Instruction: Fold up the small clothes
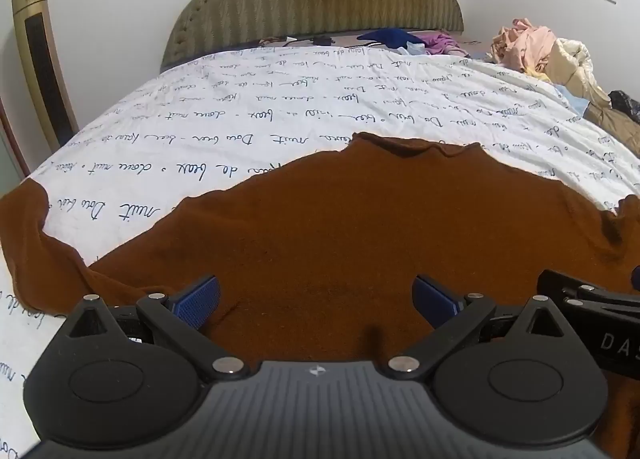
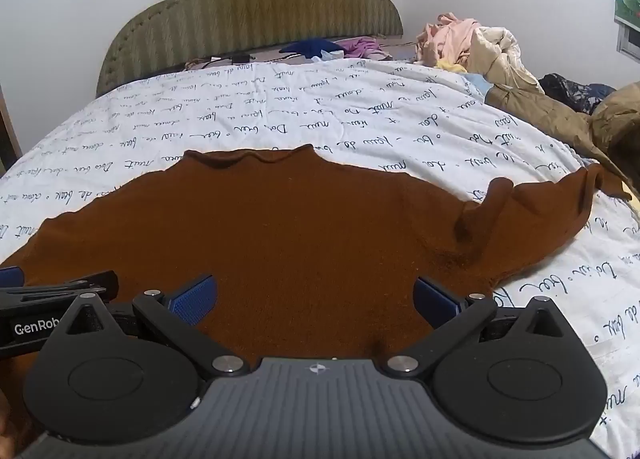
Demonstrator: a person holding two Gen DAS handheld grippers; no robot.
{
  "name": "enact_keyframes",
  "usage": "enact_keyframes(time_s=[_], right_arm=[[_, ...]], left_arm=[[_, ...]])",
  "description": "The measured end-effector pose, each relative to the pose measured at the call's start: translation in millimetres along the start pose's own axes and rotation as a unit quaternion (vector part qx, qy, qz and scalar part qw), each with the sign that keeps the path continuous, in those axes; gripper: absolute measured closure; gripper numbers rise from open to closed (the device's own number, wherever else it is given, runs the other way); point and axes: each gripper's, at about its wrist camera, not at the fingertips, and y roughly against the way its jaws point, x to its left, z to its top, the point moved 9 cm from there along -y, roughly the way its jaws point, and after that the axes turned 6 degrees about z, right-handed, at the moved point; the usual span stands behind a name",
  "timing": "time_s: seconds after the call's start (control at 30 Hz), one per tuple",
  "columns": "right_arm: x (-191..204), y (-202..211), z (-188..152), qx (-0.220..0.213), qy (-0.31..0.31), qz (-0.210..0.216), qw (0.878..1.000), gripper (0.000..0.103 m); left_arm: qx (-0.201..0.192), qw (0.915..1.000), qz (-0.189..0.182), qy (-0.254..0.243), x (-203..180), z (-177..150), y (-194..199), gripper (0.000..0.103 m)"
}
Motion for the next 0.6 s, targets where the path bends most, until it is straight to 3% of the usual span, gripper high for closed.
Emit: enact_keyframes(time_s=[0.6], right_arm=[[-1.9,3.0,5.7,-0.007,0.016,-0.001,1.0,0.001]], left_arm=[[-0.008,0.9998,-0.007,-0.014,-0.1,-0.1,0.9,0.0]])
